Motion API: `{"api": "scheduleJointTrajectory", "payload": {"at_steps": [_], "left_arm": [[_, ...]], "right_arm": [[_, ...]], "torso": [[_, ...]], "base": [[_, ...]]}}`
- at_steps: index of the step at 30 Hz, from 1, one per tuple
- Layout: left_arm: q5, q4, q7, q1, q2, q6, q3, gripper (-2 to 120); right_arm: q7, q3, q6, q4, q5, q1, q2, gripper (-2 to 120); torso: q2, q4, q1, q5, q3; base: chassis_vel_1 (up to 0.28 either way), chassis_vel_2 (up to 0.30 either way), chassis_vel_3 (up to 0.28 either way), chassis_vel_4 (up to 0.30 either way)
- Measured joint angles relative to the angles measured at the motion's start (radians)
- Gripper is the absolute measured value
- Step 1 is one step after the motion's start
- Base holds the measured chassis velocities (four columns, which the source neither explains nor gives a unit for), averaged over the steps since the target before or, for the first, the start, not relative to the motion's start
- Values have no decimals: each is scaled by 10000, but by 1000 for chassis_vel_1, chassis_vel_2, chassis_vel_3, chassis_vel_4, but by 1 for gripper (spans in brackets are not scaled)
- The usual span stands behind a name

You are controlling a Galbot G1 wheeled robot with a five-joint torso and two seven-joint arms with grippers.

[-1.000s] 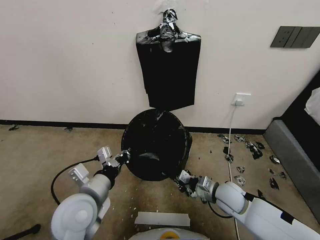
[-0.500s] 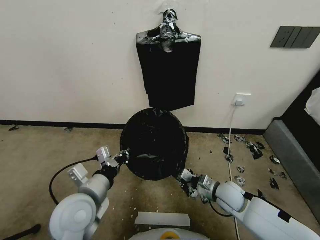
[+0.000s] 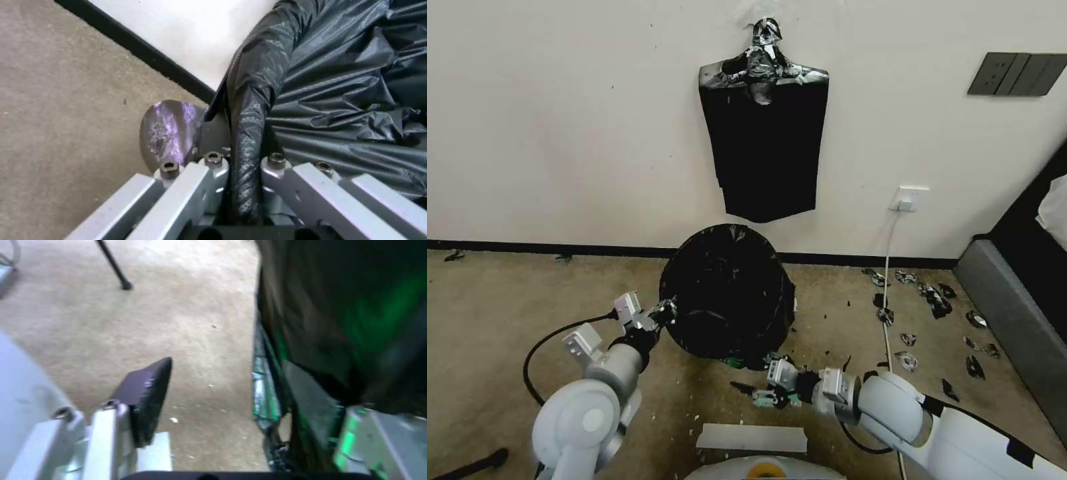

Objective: Place a trash bag onto the trash bin.

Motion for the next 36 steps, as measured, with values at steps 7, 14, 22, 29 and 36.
{"api": "scheduleJointTrajectory", "payload": {"at_steps": [7, 14, 22, 29, 36], "left_arm": [[291, 112, 0, 59, 31, -162, -185, 3], [637, 131, -77, 102, 52, -198, -297, 3], [1894, -177, 52, 340, 329, -338, -95, 3], [2971, -317, 260, 367, 419, -522, 301, 3], [4765, -285, 649, 549, 372, -906, 647, 3]], "right_arm": [[-1820, 458, 488, 680, 934, -300, -508, 98], [-2277, 1129, 581, 1294, 2551, -323, -688, 99], [-1316, 2358, 600, 1959, 3880, 31, -199, 76], [2334, 2356, 208, 2633, 3334, 469, 317, 55], [5367, 1302, -3580, 3859, 1820, 1250, 421, 25]], "torso": [[0, 0, 0, 0, 0], [0, 0, 0, -1, 0], [0, 0, 0, 0, 0], [0, 0, 0, -1, 0], [0, -1, 0, -1, 0]], "base": [[0, 0, 0, 0], [0, 0, 0, 0], [0, 0, 0, 0], [0, 0, 0, 0], [0, 0, 0, 0]]}}
